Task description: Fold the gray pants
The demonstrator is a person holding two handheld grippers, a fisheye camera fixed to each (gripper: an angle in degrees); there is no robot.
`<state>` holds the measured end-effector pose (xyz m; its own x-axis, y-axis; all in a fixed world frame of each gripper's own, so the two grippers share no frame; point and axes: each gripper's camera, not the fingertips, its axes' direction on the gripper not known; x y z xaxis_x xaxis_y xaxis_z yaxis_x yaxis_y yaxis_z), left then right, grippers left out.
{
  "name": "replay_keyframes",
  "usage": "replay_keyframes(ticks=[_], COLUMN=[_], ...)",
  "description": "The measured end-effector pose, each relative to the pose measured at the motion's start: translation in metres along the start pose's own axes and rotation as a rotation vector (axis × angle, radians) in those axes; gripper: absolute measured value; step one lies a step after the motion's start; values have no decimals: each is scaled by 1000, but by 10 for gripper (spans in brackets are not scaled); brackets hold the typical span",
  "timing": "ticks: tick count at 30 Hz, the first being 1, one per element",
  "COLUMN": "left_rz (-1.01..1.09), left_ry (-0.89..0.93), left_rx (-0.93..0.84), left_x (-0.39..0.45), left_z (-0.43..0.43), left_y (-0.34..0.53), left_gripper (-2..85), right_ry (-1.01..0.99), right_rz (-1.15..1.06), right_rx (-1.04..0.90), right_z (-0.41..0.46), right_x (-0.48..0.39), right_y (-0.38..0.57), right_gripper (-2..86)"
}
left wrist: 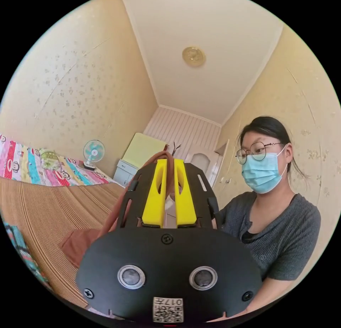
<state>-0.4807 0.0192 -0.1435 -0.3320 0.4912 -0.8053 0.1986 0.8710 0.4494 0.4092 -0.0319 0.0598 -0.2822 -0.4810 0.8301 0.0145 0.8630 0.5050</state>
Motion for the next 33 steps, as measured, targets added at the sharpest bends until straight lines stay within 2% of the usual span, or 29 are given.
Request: replay_keyframes(ticks=[4, 8, 12, 16, 18, 22, 25, 29, 31, 33], left_rz=[26, -19, -151, -281, -334, -289, -224, -363, -421, -582], left_ry=[30, -76, -59, -214, -329, -397, -423, -461, -491, -497], left_rx=[39, 67, 83, 12, -54, -138, -208, -472, -592, -707], left_x=[33, 33, -20, -95, -145, -188, -204, -245, -258, -274], left_z=[19, 39, 60, 85, 104, 123, 122, 126, 132, 132], left_y=[-33, -31, -16, -23, -32, -31, 11, 137, 206, 294], left_gripper=[28, 24, 22, 25, 29, 37, 39, 42, 43, 46], right_ry=[123, 192, 94, 275, 360, 444, 371, 427, 413, 372], right_rz=[-95, -73, 123, 337, 375, 354, 343, 484, 668, 858], right_rx=[33, 73, 119, 43, 25, 6, -1, -180, -238, -236], right_z=[1, 5, 3, 14, 22, 34, 34, 43, 44, 39], right_x=[-65, -70, 0, 101, 136, 170, 176, 192, 205, 211], right_y=[-32, -33, -26, -39, -48, -48, -4, 93, 179, 244], right_gripper=[19, 19, 19, 18, 18, 17, 16, 15, 16, 17])
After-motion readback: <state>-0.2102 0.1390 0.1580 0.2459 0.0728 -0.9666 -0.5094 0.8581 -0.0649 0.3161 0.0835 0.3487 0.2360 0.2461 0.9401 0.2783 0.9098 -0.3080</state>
